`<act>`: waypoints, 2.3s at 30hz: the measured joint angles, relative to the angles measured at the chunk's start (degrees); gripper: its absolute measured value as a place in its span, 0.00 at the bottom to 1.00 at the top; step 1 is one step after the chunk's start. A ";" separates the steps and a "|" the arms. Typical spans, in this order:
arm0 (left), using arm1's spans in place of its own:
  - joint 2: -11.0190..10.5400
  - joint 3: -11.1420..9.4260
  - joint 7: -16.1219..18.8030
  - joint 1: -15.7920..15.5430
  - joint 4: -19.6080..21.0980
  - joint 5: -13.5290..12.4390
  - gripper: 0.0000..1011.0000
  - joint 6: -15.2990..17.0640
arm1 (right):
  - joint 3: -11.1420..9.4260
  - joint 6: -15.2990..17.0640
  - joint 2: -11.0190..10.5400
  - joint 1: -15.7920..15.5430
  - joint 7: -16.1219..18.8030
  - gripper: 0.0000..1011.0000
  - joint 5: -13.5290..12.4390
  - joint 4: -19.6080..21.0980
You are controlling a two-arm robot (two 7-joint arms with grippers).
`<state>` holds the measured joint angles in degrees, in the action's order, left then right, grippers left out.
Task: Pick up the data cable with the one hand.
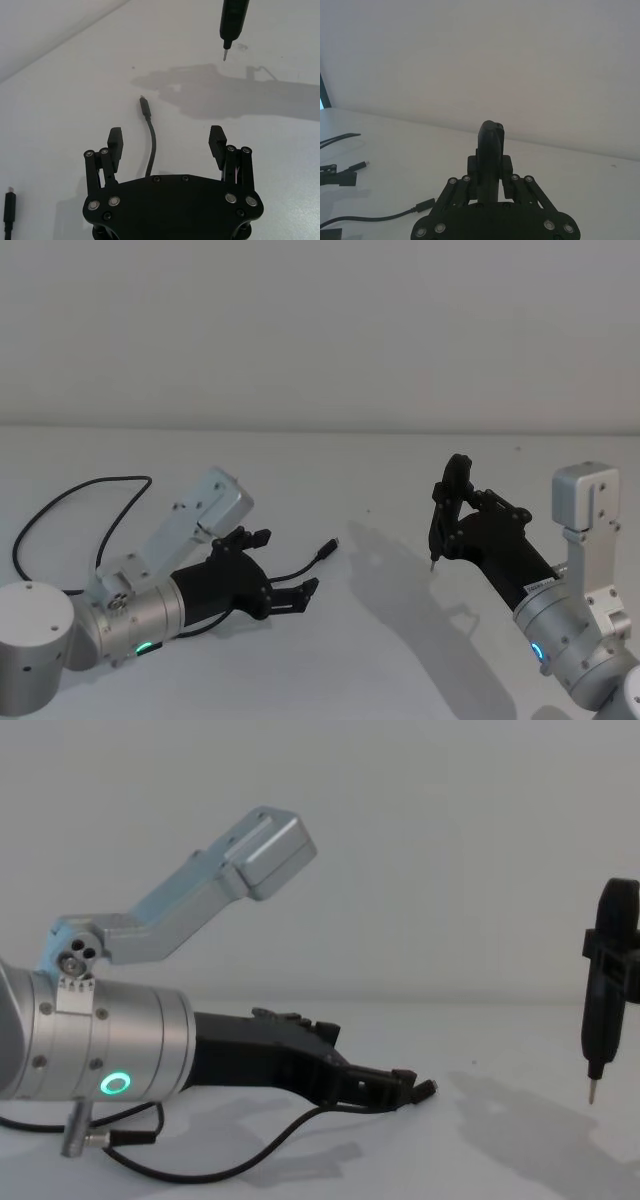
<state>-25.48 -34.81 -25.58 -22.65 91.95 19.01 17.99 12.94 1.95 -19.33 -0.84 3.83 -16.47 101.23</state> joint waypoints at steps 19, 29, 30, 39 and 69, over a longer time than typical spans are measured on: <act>-0.12 1.64 0.61 1.99 -0.12 0.80 0.99 3.85 | 0.00 0.00 0.00 0.00 0.00 0.27 0.00 0.00; -0.15 1.94 -0.11 2.20 -0.92 0.84 0.99 4.61 | 0.00 0.00 0.00 0.00 0.00 0.27 0.00 0.00; -0.22 1.87 -0.38 2.12 -1.10 0.78 0.99 4.70 | 0.00 0.00 0.00 0.00 0.00 0.27 0.00 0.00; -0.48 1.59 -1.44 1.72 -1.85 0.44 0.97 4.99 | 0.00 0.00 0.00 0.00 0.00 0.27 0.00 0.00; -0.69 1.34 -2.33 1.39 -2.54 0.13 0.13 5.23 | 0.23 -0.23 0.34 1.25 0.97 0.27 -0.06 -1.18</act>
<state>-26.18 -33.47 -27.92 -21.27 89.41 19.14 23.22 13.17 1.72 -19.00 0.41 4.80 -16.53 100.05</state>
